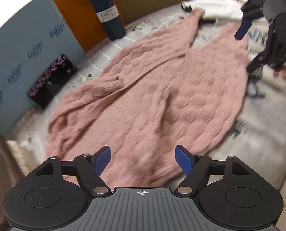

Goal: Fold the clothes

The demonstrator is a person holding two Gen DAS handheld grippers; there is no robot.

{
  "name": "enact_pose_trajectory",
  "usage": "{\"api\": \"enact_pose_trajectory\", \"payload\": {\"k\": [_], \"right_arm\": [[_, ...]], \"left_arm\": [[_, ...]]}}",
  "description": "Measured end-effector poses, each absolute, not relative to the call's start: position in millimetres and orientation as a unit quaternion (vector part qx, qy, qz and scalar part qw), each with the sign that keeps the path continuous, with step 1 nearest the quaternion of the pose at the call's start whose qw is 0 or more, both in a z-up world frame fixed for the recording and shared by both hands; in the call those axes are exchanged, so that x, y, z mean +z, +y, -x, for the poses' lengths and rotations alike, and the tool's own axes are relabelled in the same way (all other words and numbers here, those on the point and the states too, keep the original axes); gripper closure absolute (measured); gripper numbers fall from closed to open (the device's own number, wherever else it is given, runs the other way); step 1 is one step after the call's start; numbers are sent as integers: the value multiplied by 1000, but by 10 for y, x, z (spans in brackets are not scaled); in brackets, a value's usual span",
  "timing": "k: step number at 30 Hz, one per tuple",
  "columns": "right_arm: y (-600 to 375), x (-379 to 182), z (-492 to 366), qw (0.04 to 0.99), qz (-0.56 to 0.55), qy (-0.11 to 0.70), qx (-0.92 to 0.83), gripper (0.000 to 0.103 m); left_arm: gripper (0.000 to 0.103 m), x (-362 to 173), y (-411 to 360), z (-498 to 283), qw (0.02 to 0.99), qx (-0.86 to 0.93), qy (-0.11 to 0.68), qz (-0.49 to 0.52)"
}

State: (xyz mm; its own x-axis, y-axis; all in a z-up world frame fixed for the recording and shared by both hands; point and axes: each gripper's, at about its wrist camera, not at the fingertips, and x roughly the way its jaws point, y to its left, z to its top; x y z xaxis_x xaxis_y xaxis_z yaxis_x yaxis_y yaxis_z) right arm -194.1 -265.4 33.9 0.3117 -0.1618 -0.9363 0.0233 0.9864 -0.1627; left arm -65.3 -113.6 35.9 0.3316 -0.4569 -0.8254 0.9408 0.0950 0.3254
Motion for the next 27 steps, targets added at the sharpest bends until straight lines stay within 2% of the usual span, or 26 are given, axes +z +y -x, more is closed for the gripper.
{"api": "enact_pose_trajectory", "payload": {"k": [6, 11, 13, 14, 15, 16, 18, 19, 27], "right_arm": [[-2349, 189, 1815, 802, 101, 588, 17, 28], [-2075, 143, 1670, 807, 165, 564, 56, 32], [-2004, 155, 1621, 811, 181, 551, 72, 47], [-1998, 165, 1592, 812, 179, 550, 80, 61], [-1993, 175, 1564, 813, 177, 548, 89, 77], [-1992, 188, 1534, 813, 175, 546, 97, 84], [-2042, 264, 1477, 818, 165, 542, 101, 93], [-2074, 312, 1452, 821, 162, 538, 102, 94], [-2472, 640, 1197, 842, 181, 503, 74, 95]], "left_arm": [[27, 256, -1066, 721, 608, -553, 297, -485], [27, 111, -1149, 872, 600, -561, 270, -503], [27, 108, -1178, 885, 599, -568, 260, -501], [28, 112, -1191, 887, 599, -572, 256, -499], [34, 116, -1204, 889, 598, -576, 251, -497], [61, 120, -1218, 890, 598, -580, 247, -495], [87, 144, -1246, 868, 601, -585, 237, -490], [93, 182, -1252, 835, 604, -588, 232, -485], [96, 533, -1506, 487, 654, -573, 191, -454]]}}
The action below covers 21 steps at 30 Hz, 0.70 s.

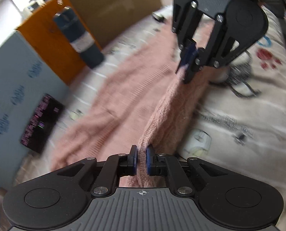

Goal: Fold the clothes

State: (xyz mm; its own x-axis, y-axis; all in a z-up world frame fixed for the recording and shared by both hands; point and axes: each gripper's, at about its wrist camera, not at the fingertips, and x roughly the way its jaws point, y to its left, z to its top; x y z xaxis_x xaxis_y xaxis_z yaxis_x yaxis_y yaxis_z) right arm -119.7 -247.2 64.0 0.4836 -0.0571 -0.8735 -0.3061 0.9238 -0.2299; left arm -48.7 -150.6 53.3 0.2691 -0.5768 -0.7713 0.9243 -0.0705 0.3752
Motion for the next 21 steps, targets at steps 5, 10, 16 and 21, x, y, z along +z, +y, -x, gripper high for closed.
{"api": "enact_pose_trajectory", "payload": {"k": [5, 10, 16, 21], "right_arm": [[-2754, 700, 931, 850, 195, 487, 54, 96], [-2991, 649, 632, 855, 199, 478, 39, 96], [-3128, 559, 345, 861, 203, 466, 15, 96], [-3216, 454, 244, 870, 184, 457, -11, 94]], "left_arm": [[96, 664, -1771, 222, 675, -563, 170, -446], [96, 657, -2017, -66, 692, -551, 173, -432], [96, 617, -2189, -328, 709, -532, 182, -425], [89, 476, -2354, -506, 711, -523, 209, -421]]}}
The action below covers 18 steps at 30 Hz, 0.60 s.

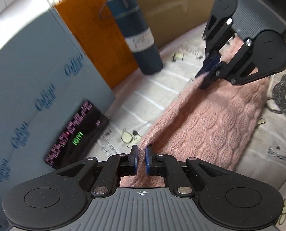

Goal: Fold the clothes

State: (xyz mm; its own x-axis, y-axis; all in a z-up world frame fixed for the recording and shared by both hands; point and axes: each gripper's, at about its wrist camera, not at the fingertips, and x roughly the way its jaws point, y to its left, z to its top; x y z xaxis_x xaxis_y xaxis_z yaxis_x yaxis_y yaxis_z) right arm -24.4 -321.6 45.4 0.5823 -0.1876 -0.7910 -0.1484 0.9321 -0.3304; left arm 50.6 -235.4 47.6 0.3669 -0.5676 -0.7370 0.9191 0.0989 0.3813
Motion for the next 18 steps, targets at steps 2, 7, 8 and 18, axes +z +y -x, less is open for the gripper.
{"api": "enact_pose_trajectory", "payload": {"k": [2, 7, 8, 18], "right_arm": [[-3297, 475, 297, 879, 162, 447, -45, 83], [-3680, 678, 818, 894, 57, 395, -202, 54], [-3784, 714, 982, 890, 23, 386, -241, 52], [-4527, 347, 2471, 755, -311, 316, -483, 45]], "left_arm": [[87, 433, -2390, -527, 721, -509, 217, -418], [76, 489, -2464, -459, 749, -508, 223, -362], [76, 504, -2494, -414, 751, -514, 220, -351], [72, 337, -2862, -76, 723, -575, 225, -310]]}}
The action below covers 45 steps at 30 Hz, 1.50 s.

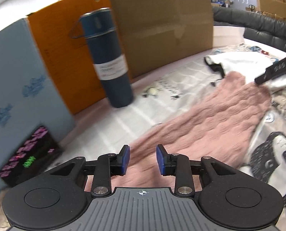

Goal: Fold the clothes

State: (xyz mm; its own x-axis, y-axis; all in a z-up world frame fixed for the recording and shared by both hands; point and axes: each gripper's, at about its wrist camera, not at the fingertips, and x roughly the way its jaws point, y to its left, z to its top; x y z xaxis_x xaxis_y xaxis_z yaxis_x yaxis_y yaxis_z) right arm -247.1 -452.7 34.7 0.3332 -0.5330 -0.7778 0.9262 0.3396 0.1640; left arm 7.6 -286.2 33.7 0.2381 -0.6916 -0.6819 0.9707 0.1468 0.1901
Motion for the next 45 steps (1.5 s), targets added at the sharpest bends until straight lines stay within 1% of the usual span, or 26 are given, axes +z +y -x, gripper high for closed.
{"api": "enact_pose_trajectory", "payload": {"k": [1, 2, 3, 4, 5, 7, 9, 12, 15, 18, 22, 25, 28, 30, 37, 38, 39, 41, 43, 45], "right_arm": [[-4541, 270, 2505, 750, -333, 312, -479, 46], [-4532, 206, 2502, 749, -343, 311, -474, 50], [-4509, 165, 2479, 749, -343, 315, -471, 67], [-4489, 154, 2462, 752, -342, 317, -465, 80], [-4466, 153, 2450, 756, -339, 318, -460, 90], [-4397, 245, 2463, 771, -328, 299, -457, 95], [-4361, 454, 2462, 792, -302, 274, -454, 97], [-4344, 756, 2338, 823, -228, 258, -452, 97], [-4391, 973, 2213, 845, -195, 227, -444, 97], [-4589, 941, 1973, 845, -170, 254, -439, 97], [-4891, 675, 1744, 821, -180, 319, -438, 97], [-4974, 612, 1741, 806, -197, 335, -446, 96], [-4984, 665, 1838, 796, -210, 326, -464, 88], [-4958, 709, 1971, 789, -229, 307, -480, 69], [-4984, 546, 2282, 769, -375, 241, -459, 67], [-4990, 509, 2287, 767, -393, 233, -451, 63], [-4995, 479, 2291, 764, -406, 226, -447, 57], [-5007, 416, 2272, 756, -427, 221, -444, 51], [-5015, 339, 2209, 748, -434, 230, -446, 51], [-4998, 307, 2120, 747, -415, 243, -460, 56]], "left_arm": [[72, 320, -2870, -40, 720, -576, 227, -312], [72, 314, -2865, -5, 719, -577, 231, -312], [72, 310, -2855, 16, 717, -577, 236, -312], [72, 308, -2844, 33, 716, -576, 242, -312], [72, 303, -2831, 42, 715, -575, 245, -312], [72, 293, -2800, 55, 715, -573, 248, -315], [72, 287, -2782, 52, 717, -570, 251, -314], [72, 289, -2754, 45, 728, -560, 251, -307], [72, 295, -2736, 24, 743, -544, 254, -296], [72, 266, -2746, 8, 750, -530, 262, -296], [72, 244, -2761, -1, 751, -525, 268, -297], [72, 269, -2755, -11, 750, -529, 268, -293], [72, 327, -2710, -68, 757, -524, 281, -271], [72, 364, -2651, -94, 764, -518, 289, -254], [72, 375, -2440, -56, 765, -514, 301, -244], [72, 371, -2414, -48, 764, -514, 303, -245], [72, 367, -2387, -44, 764, -513, 305, -244], [72, 360, -2343, -44, 764, -511, 310, -242], [72, 356, -2310, -48, 766, -507, 312, -242], [72, 357, -2292, -59, 768, -505, 313, -242]]}}
